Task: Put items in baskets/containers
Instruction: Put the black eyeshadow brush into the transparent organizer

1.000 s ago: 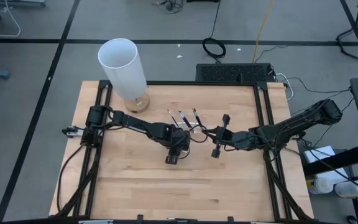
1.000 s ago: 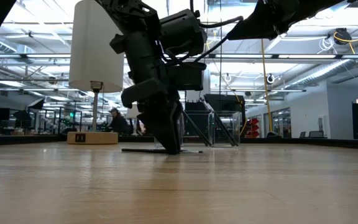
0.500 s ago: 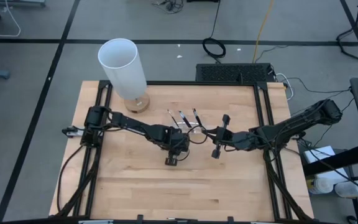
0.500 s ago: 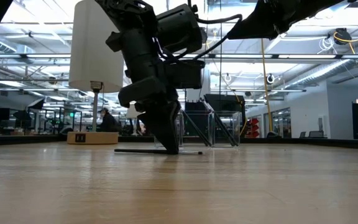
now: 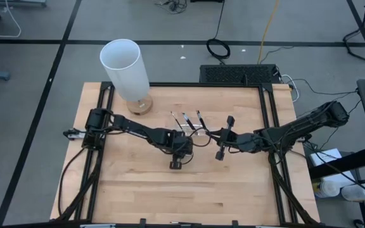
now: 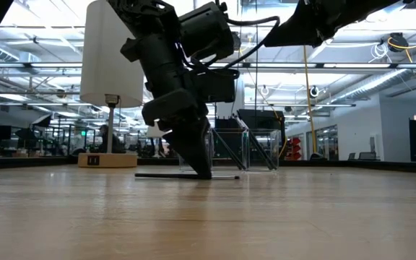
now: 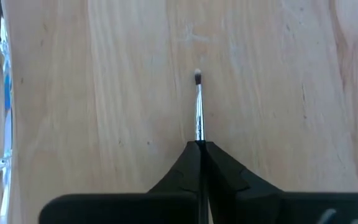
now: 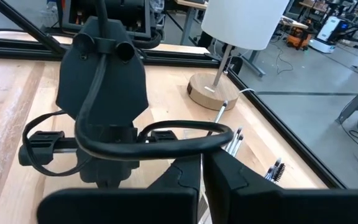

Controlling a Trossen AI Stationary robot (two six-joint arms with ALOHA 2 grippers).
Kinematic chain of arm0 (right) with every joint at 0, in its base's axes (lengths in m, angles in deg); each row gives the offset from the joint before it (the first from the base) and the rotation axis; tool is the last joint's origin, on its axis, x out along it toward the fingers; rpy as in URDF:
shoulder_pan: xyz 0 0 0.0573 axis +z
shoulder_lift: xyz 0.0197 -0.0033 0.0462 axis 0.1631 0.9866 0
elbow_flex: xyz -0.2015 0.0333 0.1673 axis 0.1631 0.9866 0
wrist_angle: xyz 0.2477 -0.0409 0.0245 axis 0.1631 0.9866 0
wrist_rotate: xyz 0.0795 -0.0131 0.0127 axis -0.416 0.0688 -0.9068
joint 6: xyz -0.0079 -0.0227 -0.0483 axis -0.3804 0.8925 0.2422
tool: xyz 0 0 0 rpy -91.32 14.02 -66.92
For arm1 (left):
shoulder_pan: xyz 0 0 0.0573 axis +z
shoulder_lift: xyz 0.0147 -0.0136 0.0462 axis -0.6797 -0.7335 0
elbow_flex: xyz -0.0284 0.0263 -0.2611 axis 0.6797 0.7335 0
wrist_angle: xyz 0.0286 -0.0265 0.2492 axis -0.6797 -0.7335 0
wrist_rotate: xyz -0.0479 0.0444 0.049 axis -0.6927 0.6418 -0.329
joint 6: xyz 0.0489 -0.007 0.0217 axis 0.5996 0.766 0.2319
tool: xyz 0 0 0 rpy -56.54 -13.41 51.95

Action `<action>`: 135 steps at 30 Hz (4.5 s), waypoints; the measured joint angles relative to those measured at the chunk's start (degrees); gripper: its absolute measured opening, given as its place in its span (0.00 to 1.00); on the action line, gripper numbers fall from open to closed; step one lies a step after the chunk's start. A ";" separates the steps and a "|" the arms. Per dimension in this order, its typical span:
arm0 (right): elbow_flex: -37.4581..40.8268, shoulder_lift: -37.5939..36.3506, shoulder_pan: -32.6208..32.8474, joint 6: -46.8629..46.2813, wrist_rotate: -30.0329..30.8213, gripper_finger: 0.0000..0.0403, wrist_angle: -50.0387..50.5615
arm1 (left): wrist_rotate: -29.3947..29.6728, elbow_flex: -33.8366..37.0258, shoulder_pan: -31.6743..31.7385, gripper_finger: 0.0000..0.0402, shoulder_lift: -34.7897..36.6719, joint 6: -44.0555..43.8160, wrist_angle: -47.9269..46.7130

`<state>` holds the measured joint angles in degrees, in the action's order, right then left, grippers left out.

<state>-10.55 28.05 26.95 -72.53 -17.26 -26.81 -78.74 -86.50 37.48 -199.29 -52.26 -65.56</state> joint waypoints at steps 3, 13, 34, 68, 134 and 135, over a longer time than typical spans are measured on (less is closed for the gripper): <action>0.00 0.00 0.02 0.07 -0.01 0.01 0.02 | 0.06 0.11 -0.15 0.03 0.56 0.44 -0.15; -0.02 0.00 0.02 0.13 -0.18 0.01 0.02 | 1.32 0.07 -0.57 0.00 4.21 0.44 -0.97; -0.04 0.00 0.00 -0.23 -0.23 0.01 0.06 | 12.41 0.37 -8.10 0.01 11.82 -0.80 -1.91; 3.19 3.39 -0.29 5.85 -9.32 0.01 -15.40 | 18.94 46.49 -9.37 0.02 53.22 -0.84 37.21; -16.88 43.12 0.60 -15.44 -17.41 0.00 5.48 | 17.23 48.96 -6.84 0.03 23.37 -27.32 51.53; -16.18 43.09 0.37 -16.29 -16.80 0.00 5.26 | 16.55 48.96 -7.00 0.03 23.35 -27.72 51.64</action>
<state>-26.73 71.15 27.32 -88.81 -34.06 -21.55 -62.20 -37.54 30.48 -175.94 -79.98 -13.92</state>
